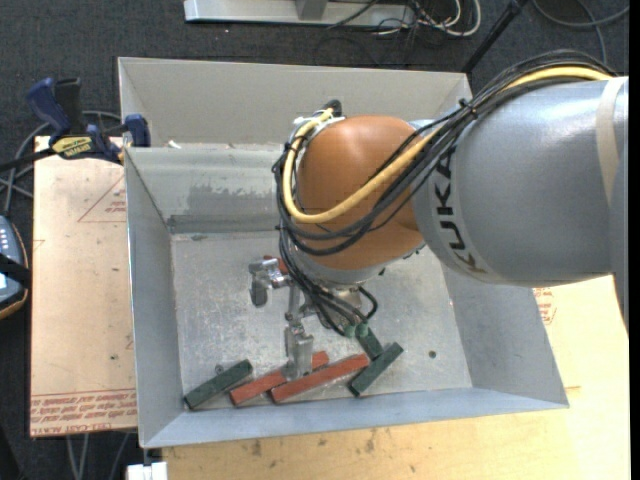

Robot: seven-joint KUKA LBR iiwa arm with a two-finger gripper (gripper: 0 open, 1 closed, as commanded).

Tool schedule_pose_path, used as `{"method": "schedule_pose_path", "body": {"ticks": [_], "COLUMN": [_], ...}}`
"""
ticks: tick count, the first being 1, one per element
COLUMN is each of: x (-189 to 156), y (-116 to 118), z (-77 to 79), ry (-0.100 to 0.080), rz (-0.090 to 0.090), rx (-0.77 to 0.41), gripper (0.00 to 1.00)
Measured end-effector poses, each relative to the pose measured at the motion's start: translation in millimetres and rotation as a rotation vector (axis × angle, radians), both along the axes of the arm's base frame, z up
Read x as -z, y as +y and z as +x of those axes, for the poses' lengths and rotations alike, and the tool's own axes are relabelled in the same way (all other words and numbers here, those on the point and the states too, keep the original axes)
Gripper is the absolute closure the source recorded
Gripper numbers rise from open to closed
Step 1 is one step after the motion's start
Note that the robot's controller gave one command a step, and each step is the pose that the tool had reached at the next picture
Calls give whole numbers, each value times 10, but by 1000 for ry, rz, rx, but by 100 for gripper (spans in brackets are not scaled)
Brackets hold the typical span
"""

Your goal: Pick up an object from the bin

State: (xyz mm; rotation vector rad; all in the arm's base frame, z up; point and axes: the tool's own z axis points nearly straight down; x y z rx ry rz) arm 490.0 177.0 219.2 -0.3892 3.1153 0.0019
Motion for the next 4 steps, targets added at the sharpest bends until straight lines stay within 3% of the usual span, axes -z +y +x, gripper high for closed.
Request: {"method": "schedule_pose_path", "body": {"ticks": [1,2,3,4], "x": [1181,1476,1471,-208], "y": [143,77,80,202], "z": [-13,-9,-24,-22], "ry": [8,-10,-4,-10], "rz": [-2,1,1,1], "rx": [-167,-456,-456,-507], "gripper": [0,0,100,100]}}
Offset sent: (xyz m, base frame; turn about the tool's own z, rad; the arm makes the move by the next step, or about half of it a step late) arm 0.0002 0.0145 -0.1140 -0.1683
